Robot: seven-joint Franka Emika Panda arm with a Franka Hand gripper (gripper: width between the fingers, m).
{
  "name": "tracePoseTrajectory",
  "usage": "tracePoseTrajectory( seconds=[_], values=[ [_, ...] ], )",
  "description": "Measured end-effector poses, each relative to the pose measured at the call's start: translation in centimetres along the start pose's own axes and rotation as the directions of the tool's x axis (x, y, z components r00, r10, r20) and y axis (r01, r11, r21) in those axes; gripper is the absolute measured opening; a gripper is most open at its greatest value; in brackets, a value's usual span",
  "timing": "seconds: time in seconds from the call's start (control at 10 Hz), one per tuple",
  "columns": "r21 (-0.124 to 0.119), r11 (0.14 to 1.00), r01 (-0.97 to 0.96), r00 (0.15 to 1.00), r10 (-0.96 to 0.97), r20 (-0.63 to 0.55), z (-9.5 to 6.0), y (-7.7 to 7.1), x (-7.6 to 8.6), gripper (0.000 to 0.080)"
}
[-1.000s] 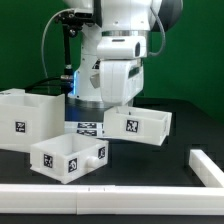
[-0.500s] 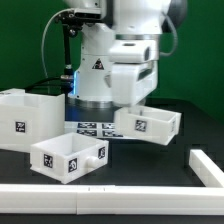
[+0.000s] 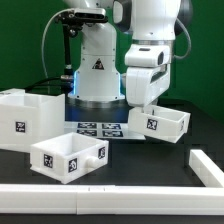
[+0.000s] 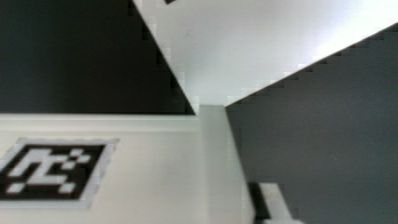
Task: Assemble drawer
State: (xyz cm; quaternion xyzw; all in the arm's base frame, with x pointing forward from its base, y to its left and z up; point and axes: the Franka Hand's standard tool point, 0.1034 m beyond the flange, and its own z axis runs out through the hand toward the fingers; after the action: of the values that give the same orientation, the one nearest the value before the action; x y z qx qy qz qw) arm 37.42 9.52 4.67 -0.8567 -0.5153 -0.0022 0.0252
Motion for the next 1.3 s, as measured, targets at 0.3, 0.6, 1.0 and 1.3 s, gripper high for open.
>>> tracePoseTrajectory(
  seconds=[0.3,0.6,1.0,1.3],
  values=[
    [0.039,0.985,0.168,0.986,-0.168,0.007,2.6,-1.7,-2.2,0.0034],
    [0.046,0.970,0.238,0.971,-0.238,0.002,3.4,-1.5,-1.9,0.0113],
    [0.043,0.977,0.209,0.977,-0.210,0.027,1.5,-1.2,-1.5,0.0438],
    [0.039,0.984,0.173,0.981,-0.176,0.078,-4.0,3.4,-1.0,0.0635]
  ],
)
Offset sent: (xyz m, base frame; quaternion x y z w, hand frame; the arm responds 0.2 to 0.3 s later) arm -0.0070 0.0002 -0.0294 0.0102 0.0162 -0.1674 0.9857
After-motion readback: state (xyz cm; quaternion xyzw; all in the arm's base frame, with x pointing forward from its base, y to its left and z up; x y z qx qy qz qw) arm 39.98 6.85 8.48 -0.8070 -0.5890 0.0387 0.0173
